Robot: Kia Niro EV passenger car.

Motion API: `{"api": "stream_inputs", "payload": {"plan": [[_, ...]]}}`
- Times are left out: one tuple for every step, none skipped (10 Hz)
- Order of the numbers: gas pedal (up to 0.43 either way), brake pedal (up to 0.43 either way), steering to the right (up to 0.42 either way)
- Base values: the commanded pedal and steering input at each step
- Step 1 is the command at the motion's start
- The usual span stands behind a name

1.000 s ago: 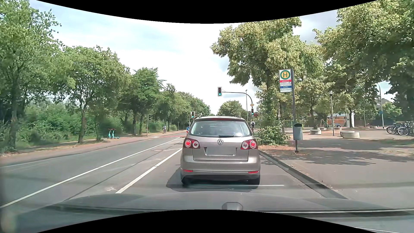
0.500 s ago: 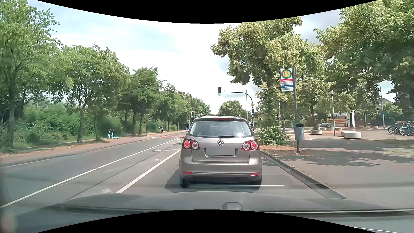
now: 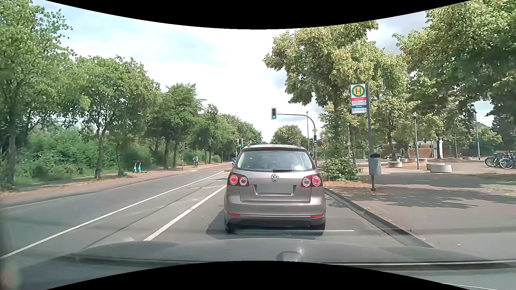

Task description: Follow the waypoints while adhering to traffic rules and regulations

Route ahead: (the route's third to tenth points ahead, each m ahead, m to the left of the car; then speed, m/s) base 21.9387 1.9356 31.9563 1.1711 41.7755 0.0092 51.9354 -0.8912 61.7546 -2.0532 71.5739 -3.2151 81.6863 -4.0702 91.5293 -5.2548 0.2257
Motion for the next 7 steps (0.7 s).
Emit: {"api": "stream_inputs", "payload": {"plan": [[0.0, 0.085, -0.007], [0.0, 0.018, -0.007], [0.0, 0.018, -0.007], [0.0, 0.018, -0.007], [0.0, 0.018, -0.007], [0.0, 0.018, -0.007], [0.059, 0.018, -0.007]]}}
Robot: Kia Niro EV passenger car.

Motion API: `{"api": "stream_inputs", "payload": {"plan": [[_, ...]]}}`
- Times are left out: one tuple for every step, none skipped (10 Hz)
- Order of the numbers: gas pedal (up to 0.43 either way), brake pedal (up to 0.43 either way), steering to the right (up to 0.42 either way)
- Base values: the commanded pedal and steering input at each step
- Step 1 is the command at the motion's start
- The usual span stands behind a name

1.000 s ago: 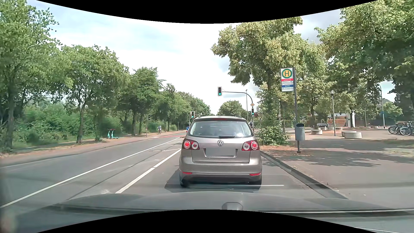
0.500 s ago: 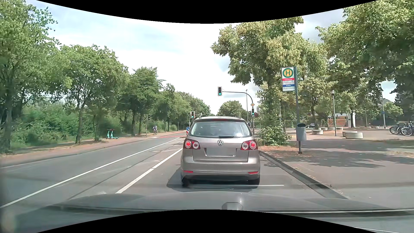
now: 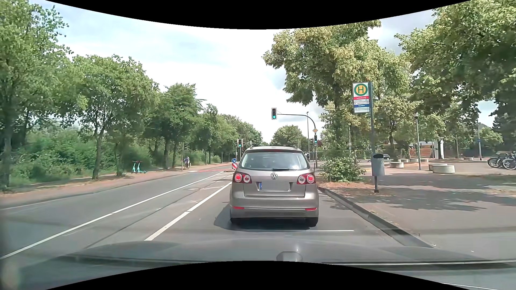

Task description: Follow the waypoints while adhering to traffic rules and regulations

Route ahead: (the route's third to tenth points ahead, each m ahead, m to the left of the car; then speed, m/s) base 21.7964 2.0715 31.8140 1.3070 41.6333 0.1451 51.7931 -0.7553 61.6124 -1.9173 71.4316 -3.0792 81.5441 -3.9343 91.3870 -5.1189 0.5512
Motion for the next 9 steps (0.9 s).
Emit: {"api": "stream_inputs", "payload": {"plan": [[0.118, 0.018, -0.007], [0.157, 0.018, -0.007], [0.197, 0.018, -0.007], [0.228, 0.018, -0.007], [0.24, 0.018, -0.007], [0.26, 0.018, -0.007], [0.268, 0.018, -0.007], [0.28, 0.018, -0.007], [0.299, 0.018, -0.007]]}}
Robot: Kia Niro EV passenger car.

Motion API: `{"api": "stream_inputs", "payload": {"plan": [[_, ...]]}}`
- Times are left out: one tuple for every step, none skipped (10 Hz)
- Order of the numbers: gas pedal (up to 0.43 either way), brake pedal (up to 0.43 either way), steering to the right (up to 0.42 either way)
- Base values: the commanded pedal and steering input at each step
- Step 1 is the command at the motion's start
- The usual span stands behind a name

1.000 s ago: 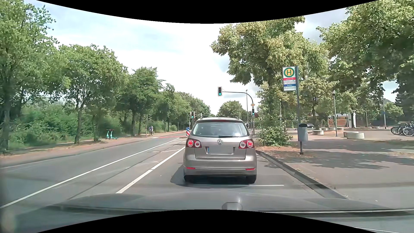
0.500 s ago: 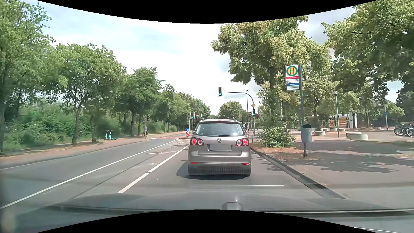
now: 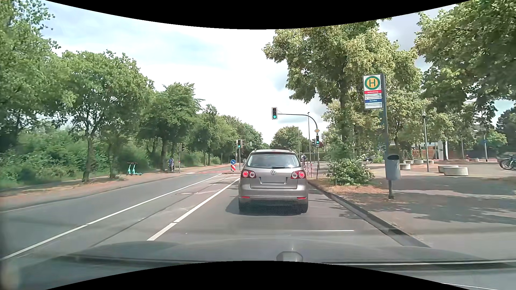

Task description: Follow the waypoints while adhering to traffic rules and regulations

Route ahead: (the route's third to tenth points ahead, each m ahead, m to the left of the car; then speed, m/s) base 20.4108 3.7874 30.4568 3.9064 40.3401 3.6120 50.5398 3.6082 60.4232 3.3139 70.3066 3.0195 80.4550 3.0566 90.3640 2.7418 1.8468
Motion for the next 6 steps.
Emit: {"api": "stream_inputs", "payload": {"plan": [[0.299, 0.018, -0.007], [0.299, 0.018, -0.007], [0.287, 0.018, -0.007], [0.22, 0.018, -0.007], [0.197, 0.018, -0.006], [0.197, 0.018, -0.006]]}}
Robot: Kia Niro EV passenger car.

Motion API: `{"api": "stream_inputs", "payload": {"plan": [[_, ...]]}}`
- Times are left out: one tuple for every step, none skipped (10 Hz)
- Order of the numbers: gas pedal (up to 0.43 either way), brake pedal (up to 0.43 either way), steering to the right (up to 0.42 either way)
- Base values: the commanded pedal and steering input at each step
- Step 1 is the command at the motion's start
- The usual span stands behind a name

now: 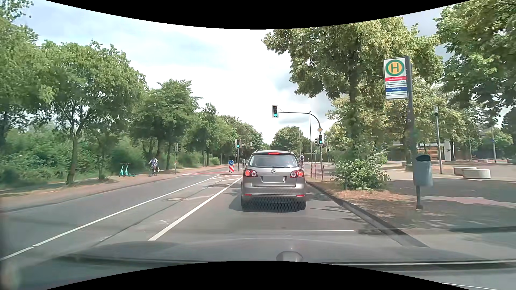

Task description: Follow the waypoints while adhering to traffic rules and regulations

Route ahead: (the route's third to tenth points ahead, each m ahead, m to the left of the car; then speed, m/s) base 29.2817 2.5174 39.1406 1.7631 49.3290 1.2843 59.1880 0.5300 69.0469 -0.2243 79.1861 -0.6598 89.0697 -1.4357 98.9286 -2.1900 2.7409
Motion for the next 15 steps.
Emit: {"api": "stream_inputs", "payload": {"plan": [[0.197, 0.018, -0.006], [0.177, 0.018, -0.006], [0.157, 0.018, -0.006], [0.11, 0.018, -0.005], [0.0, 0.018, -0.005], [0.0, 0.018, -0.006], [0.0, 0.018, -0.005], [0.0, 0.012, -0.005], [0.0, 0.067, -0.005], [0.0, 0.189, -0.005], [0.0, 0.201, -0.005], [0.0, 0.213, -0.005], [0.0, 0.238, -0.005], [0.0, 0.244, -0.005], [0.0, 0.244, -0.005]]}}
